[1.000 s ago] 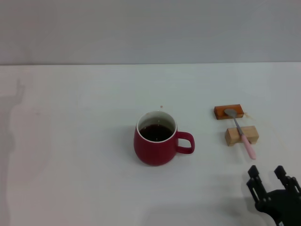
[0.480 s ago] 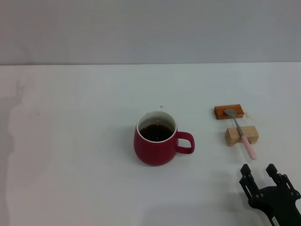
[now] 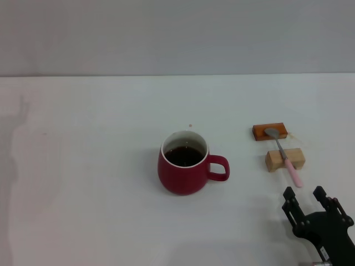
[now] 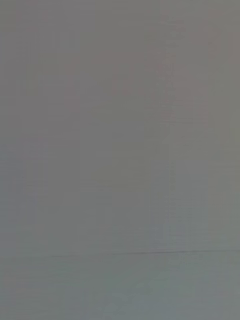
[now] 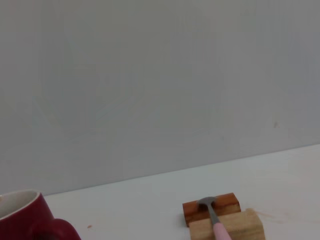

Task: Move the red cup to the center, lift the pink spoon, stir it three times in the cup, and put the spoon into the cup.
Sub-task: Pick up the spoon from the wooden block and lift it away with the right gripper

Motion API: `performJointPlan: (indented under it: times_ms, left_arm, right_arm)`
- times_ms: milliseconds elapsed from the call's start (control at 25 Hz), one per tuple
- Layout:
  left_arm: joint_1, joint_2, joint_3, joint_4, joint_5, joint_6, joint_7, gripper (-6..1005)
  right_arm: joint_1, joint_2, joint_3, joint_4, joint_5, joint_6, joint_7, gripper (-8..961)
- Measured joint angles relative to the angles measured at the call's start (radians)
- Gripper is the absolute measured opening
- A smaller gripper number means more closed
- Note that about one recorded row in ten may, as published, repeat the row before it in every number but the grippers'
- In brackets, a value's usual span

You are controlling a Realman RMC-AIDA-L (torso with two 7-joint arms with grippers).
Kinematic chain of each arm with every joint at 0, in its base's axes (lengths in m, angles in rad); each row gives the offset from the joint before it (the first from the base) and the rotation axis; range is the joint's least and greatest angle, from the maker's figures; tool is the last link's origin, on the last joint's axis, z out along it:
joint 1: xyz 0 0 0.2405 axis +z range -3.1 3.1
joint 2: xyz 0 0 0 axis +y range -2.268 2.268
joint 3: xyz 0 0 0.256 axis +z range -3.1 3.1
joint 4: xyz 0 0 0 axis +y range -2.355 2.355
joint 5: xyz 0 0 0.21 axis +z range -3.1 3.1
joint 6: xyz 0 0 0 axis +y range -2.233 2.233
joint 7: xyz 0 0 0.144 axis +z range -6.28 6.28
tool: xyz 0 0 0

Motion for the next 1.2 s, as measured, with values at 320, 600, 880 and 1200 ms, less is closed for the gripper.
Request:
performJointPlan:
  times_ms: [320, 600, 880, 1200]
  left_arm:
    - [0.001, -0.009, -0.003, -0.001, 0.000, 0.017, 0.000, 817]
    - [-0.002, -0.013, -0.009, -0.001, 0.000, 0.018, 0.000, 817]
    - [-0.008, -0.014, -0.009, -0.001, 0.000, 0.018, 0.000, 816]
    - [-0.009, -0.014, -0.009, -0.001, 0.000, 0.018, 0.000, 816]
  right_arm:
    - [0.034, 0.000, 0.014, -0.013, 0.000, 0.046, 0.001, 663]
    - [0.057, -0.001, 0.033, -0.027, 0.000, 0.066, 0.001, 663]
    - [0.081, -0.003, 0.048, -0.038, 0.000, 0.090, 0.001, 658]
    - [0.102, -0.005, 0.055, -0.051, 0.000, 0.111, 0.001, 644]
